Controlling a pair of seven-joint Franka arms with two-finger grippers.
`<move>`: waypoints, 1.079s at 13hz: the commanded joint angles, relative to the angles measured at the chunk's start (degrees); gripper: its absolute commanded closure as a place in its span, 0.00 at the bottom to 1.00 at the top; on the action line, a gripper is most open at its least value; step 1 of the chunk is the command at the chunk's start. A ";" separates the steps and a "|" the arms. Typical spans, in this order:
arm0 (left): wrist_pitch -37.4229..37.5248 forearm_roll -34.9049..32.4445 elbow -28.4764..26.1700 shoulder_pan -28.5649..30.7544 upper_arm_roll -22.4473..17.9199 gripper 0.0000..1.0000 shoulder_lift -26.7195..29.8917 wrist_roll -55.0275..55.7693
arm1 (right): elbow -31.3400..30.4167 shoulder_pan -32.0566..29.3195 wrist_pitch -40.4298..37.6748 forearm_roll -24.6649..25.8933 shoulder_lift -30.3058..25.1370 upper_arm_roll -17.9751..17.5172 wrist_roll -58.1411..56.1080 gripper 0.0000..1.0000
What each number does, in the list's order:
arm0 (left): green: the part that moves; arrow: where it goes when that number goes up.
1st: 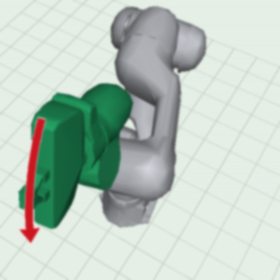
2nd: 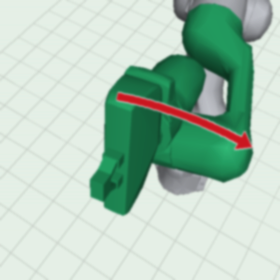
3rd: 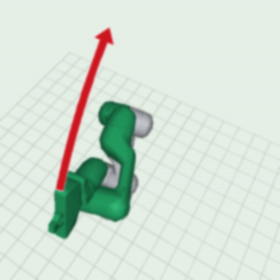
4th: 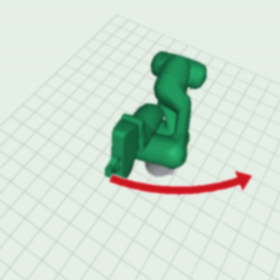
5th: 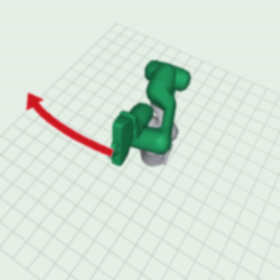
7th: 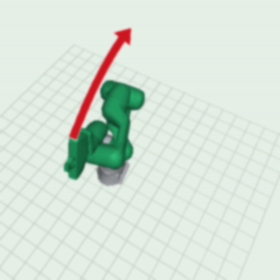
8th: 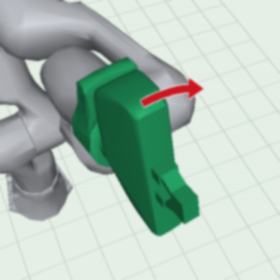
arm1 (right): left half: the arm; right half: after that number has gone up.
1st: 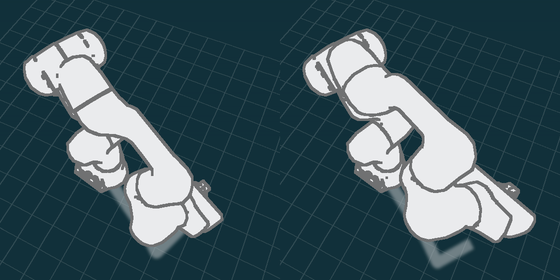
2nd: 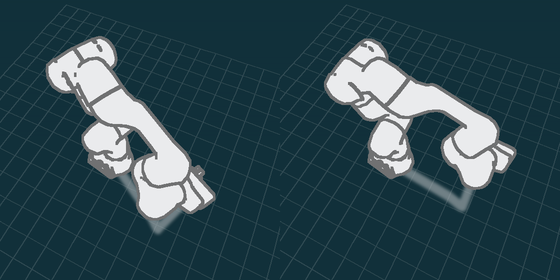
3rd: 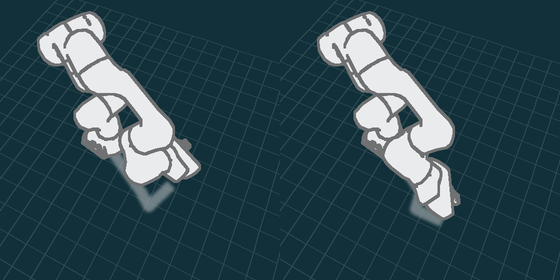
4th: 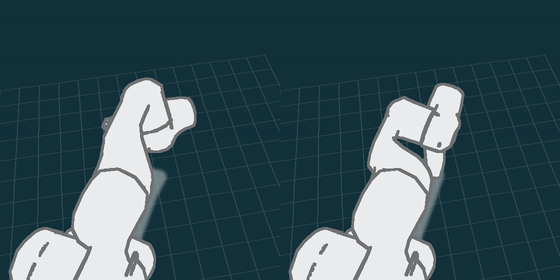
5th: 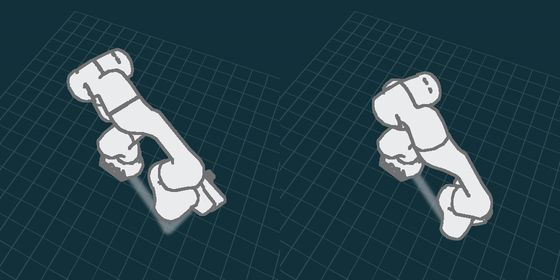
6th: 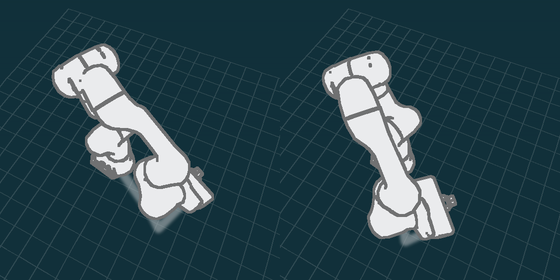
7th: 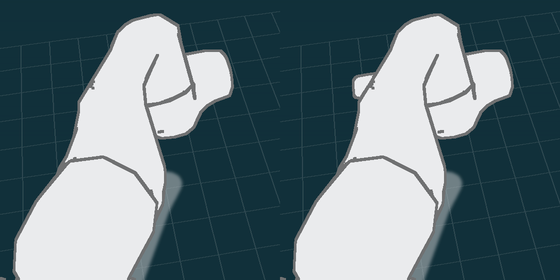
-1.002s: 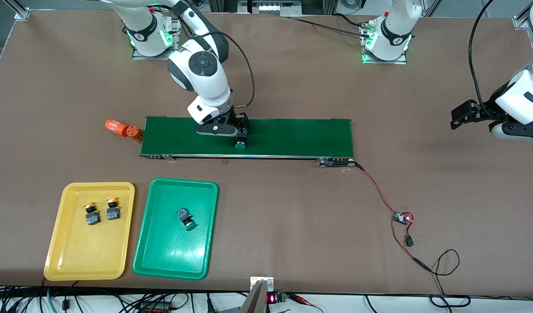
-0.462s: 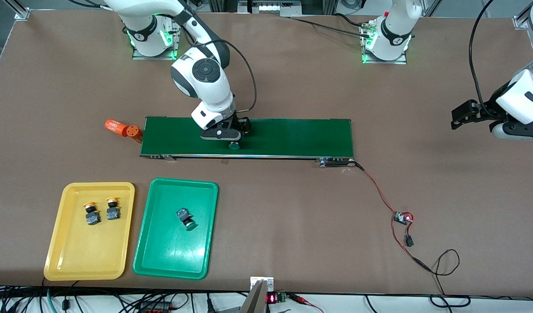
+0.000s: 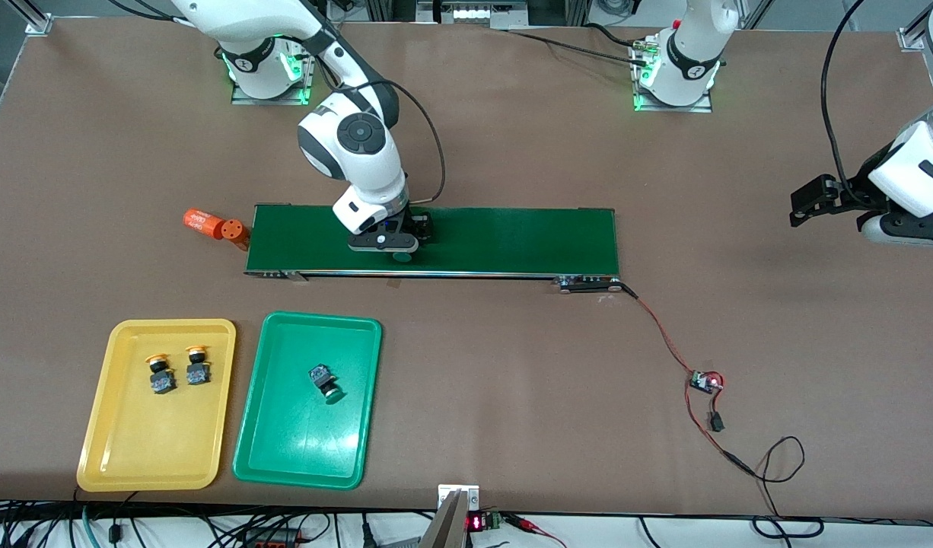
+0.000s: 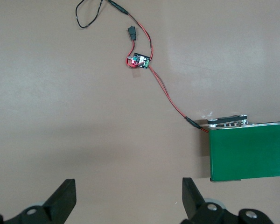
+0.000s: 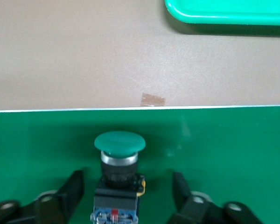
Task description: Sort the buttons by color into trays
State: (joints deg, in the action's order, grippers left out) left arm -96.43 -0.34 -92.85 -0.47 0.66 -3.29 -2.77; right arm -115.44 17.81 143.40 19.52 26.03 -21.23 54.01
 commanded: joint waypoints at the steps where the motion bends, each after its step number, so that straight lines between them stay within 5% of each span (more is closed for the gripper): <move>1: 0.63 0.25 1.62 0.11 -0.14 0.00 -0.66 -1.54 | 0.83 -0.41 0.65 1.57 0.69 0.40 0.39 0.63; 3: 0.63 0.25 1.62 0.11 -0.14 0.00 -0.75 -1.54 | 0.92 -0.49 0.65 1.48 0.69 0.49 0.65 0.89; 4: 0.63 0.25 1.62 0.11 -0.14 0.00 -0.66 -1.54 | 1.53 -0.67 0.57 1.39 0.51 0.49 0.48 0.94; 9: 0.72 0.25 1.54 0.20 -0.14 0.00 -0.75 -1.54 | 11.88 -1.64 -7.51 0.78 -0.37 0.93 -4.77 0.93; 14: 0.72 0.25 1.54 0.20 -0.14 0.00 -0.66 -1.54 | 21.38 -2.16 -7.00 -0.01 5.68 8.65 -23.84 0.91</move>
State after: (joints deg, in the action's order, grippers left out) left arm -96.43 -0.34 -92.83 -0.43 0.66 -3.34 -2.77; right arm -99.06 15.75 136.68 19.75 27.28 -14.43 35.48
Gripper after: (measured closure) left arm 0.000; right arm 0.590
